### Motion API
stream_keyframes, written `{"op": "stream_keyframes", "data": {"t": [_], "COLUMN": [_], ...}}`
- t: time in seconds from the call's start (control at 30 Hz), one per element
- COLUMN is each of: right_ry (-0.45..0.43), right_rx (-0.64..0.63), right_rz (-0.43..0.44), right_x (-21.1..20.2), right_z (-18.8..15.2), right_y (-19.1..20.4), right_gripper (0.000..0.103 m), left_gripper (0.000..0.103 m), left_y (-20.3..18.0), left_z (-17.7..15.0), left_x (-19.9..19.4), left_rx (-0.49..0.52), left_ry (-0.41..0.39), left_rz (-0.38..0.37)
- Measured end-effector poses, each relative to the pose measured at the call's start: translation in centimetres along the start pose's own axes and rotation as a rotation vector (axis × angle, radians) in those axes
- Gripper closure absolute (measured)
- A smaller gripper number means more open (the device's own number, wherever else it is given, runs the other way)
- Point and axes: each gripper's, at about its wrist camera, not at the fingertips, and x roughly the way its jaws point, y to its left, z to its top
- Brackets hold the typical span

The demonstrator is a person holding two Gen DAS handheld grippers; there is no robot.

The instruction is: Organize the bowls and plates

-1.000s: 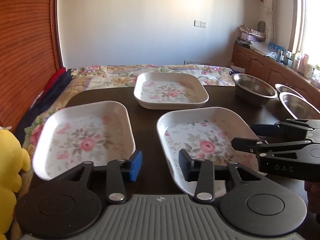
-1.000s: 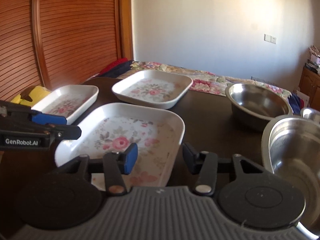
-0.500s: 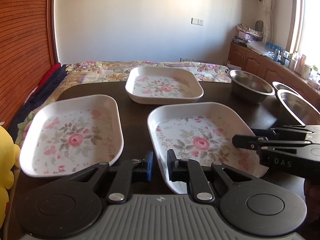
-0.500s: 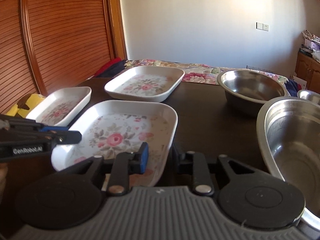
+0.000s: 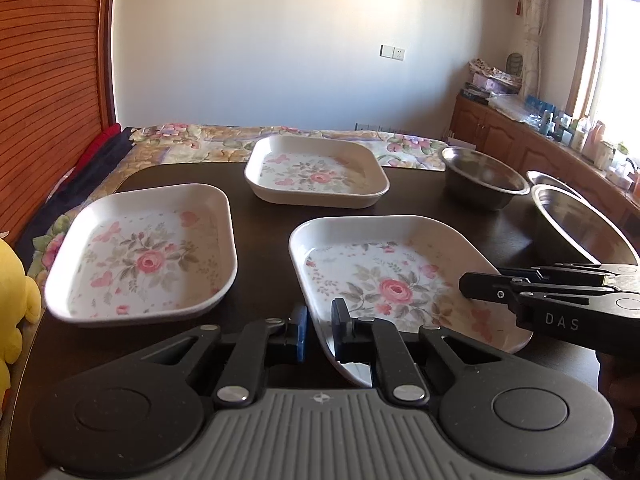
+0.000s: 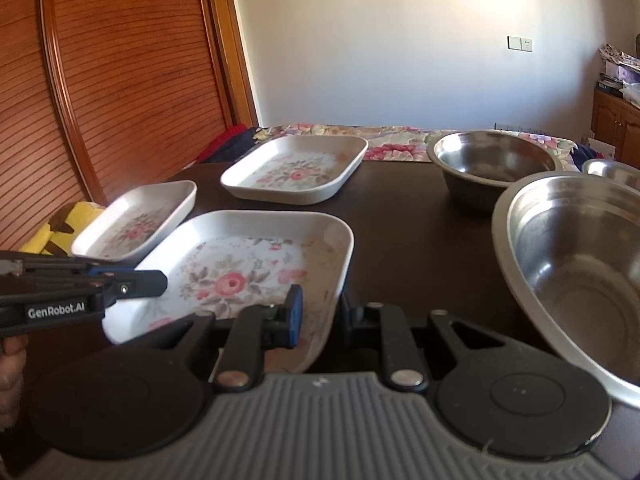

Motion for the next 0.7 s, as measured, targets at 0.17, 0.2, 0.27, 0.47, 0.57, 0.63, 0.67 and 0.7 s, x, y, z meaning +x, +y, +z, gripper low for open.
{"op": "stream_keyframes", "data": {"t": [0.17, 0.2, 0.27, 0.47, 0.57, 0.63, 0.67, 0.7], "right_ry": [-0.025, -0.029, -0.036, -0.053, -0.060, -0.065, -0.065, -0.065], "right_rx": [0.009, 0.012, 0.009, 0.014, 0.021, 0.024, 0.025, 0.025], "right_rz": [0.005, 0.006, 0.004, 0.002, 0.010, 0.014, 0.017, 0.018], "right_x": [-1.8, -2.3, -3.0, -4.6, -5.4, -5.8, -5.9, -6.0], "right_z": [-0.6, -0.8, -1.4, -3.0, -3.7, -4.2, -4.4, -4.7], "right_y": [0.0, 0.0, 0.2, 1.0, 1.3, 1.6, 1.7, 1.8], "right_gripper": [0.081, 0.081, 0.081, 0.081, 0.081, 0.081, 0.081, 0.081], "left_gripper": [0.089, 0.089, 0.089, 0.089, 0.089, 0.089, 0.089, 0.089], "left_y": [-0.7, -0.9, -1.3, -1.8, -1.9, -2.0, -2.0, -2.0], "left_z": [-0.8, -1.0, -1.6, -3.5, -4.3, -4.8, -4.9, -5.1], "left_x": [-2.0, -2.5, -3.1, -4.8, -5.7, -6.2, -6.4, -6.6], "left_rx": [-0.012, -0.013, -0.007, 0.001, 0.011, 0.023, 0.025, 0.028], "left_ry": [-0.020, -0.024, -0.031, -0.027, -0.027, -0.025, -0.025, -0.027], "left_rz": [-0.018, -0.019, -0.017, -0.017, -0.012, -0.007, -0.004, -0.003]}}
